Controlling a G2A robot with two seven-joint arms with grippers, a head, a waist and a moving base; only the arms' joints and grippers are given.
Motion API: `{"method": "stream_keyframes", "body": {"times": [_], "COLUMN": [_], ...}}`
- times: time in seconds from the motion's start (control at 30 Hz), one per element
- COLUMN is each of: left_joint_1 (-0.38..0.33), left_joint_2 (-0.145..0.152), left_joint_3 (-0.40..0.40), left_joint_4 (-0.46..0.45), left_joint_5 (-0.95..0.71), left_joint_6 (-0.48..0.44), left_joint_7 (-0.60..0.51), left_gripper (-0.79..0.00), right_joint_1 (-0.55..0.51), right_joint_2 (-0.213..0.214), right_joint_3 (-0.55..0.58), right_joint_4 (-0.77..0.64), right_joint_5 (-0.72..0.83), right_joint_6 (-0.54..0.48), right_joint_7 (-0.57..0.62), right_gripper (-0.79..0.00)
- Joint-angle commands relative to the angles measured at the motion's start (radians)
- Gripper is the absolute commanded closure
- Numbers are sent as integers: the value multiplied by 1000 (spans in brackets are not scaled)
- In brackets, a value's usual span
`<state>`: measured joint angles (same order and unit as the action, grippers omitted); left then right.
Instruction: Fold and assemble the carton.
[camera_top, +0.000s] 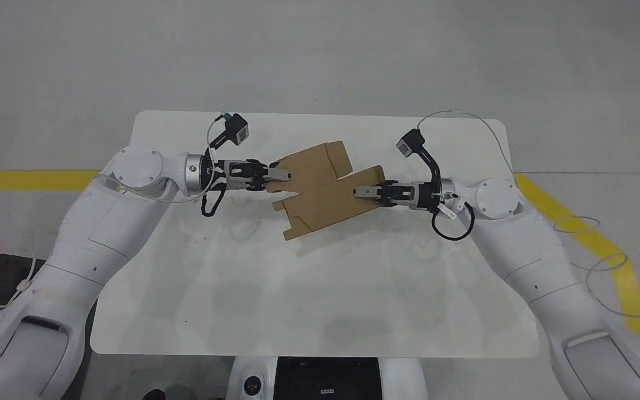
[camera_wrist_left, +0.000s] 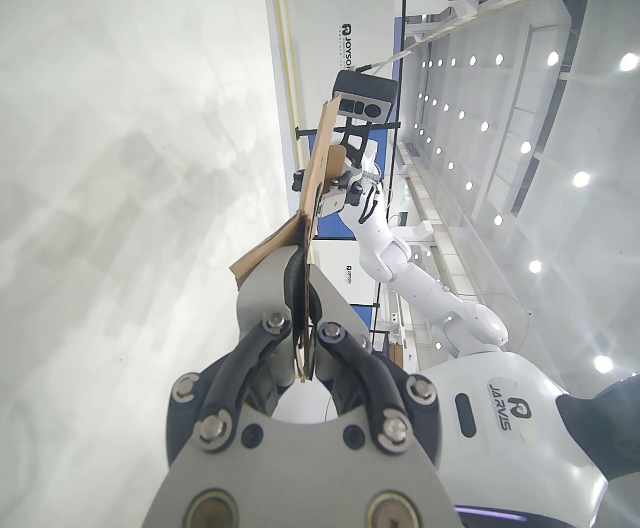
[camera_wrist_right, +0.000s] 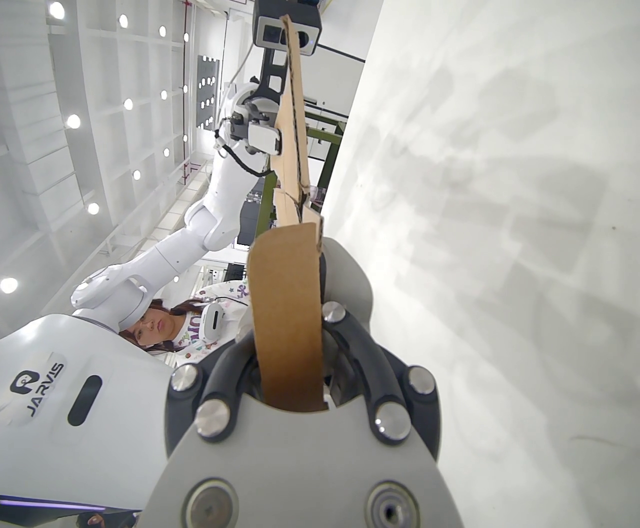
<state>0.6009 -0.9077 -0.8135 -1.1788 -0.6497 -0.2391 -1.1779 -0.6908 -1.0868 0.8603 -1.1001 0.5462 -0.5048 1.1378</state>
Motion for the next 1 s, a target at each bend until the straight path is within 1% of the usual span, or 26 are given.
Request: {"method": "stream_keyframes", "body": {"times": [0.0,0.07,0.1,0.13,0.17,0.3,0.4,0.53,0.63,0.7,0.77,0.9,0.97], "left_joint_1": [1,1,2,3,4,7,7,7,8,11,11,11,9], "left_joint_2": [-3,-5,-6,-7,-8,-11,-12,-11,-11,-12,-14,-19,-22], "left_joint_3": [-4,-8,-11,-13,-16,-30,-40,-50,-51,-52,-51,-51,-52], "left_joint_4": [2,2,1,1,1,-3,-10,-20,-36,-39,-41,-41,-45], "left_joint_5": [0,0,-2,-3,-3,-7,8,39,60,53,50,46,47], "left_joint_6": [0,1,2,3,2,-6,-22,-44,-64,-71,-76,-89,-97], "left_joint_7": [-3,-5,-8,-10,-12,-20,-41,-77,-124,-152,-177,-200,-207], "left_gripper": [0,0,0,0,0,0,0,0,0,0,0,0,0], "right_joint_1": [-2,-2,-2,-1,-1,3,5,-3,-17,-30,-33,-34,-30], "right_joint_2": [-1,-3,-4,-4,-4,1,11,31,46,50,50,43,37], "right_joint_3": [3,5,6,7,8,21,51,117,164,175,164,109,76], "right_joint_4": [-1,-2,-1,-2,-2,14,25,9,-31,-66,-106,-160,-163], "right_joint_5": [-2,-5,-9,-13,-18,-76,-122,-161,-162,-105,-54,29,61], "right_joint_6": [1,3,4,5,7,7,-7,-48,-90,-115,-93,-65,-61], "right_joint_7": [1,3,3,2,2,8,-4,-21,3,57,84,113,117], "right_gripper": [0,0,-203,-665,-785,-785,-785,-785,-785,-785,-785,-785,-785]}}
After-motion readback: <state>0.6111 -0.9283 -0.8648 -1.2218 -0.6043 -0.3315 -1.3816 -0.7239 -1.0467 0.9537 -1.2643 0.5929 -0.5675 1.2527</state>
